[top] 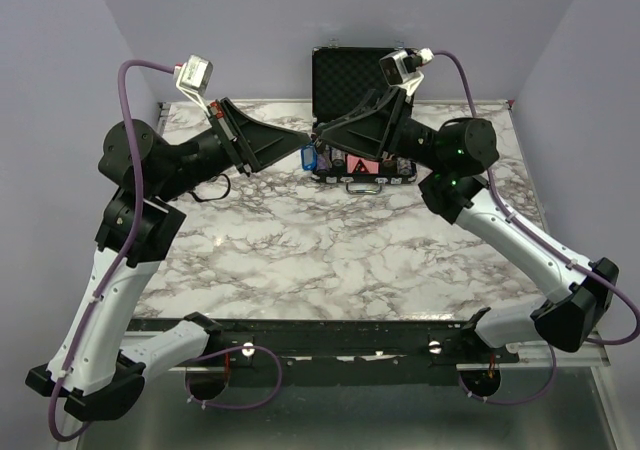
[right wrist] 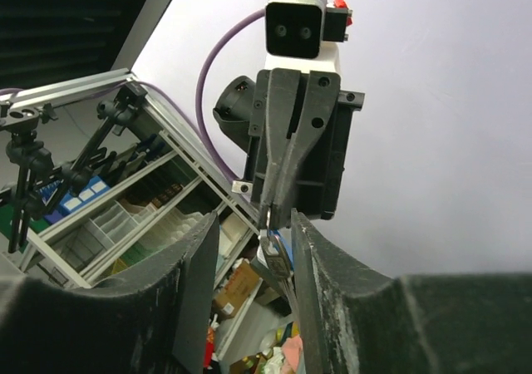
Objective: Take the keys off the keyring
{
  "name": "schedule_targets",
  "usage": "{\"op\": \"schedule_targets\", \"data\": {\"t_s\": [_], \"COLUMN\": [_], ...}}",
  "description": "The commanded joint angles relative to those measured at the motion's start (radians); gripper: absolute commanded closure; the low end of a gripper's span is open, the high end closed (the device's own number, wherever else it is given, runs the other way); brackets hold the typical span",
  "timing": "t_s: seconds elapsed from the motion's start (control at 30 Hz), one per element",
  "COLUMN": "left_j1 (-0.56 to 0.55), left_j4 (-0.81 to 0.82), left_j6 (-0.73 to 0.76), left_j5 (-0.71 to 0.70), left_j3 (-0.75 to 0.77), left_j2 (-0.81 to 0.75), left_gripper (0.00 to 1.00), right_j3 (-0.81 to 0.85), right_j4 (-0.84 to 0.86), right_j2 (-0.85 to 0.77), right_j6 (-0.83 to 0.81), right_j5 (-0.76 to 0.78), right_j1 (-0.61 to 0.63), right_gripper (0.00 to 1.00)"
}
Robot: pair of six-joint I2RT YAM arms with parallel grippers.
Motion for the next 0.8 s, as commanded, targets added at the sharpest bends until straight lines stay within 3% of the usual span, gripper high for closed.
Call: {"op": "schedule_targets", "data": {"t_s": [0.0,0.3,0.77], "left_j1": [-0.001,-0.001,-0.002], "left_j4": [0.023,0.037,0.027], "left_j6": [-0.009,-0.009,0.002], "left_j5": [-0.04,-0.054,-0.077], "left_j3": [-0.019,-0.019,-0.023], "left_j2": [-0.013,-0.018,-0.021], "left_gripper": [1.0,1.0,1.0], "right_j3": [0.059,0.045,0.045], "right_j4": [-0.07,-0.128,-0.167], "right_j2": [0.021,0.006,-0.007], "right_j6": [-0.056,-0.088,-0.113], "right_j5": [-0.046,-0.043,-0.037], "right_j1": [-0.001,-0.001,-0.001], "right_gripper": [0.53,0.57,0.86]}}
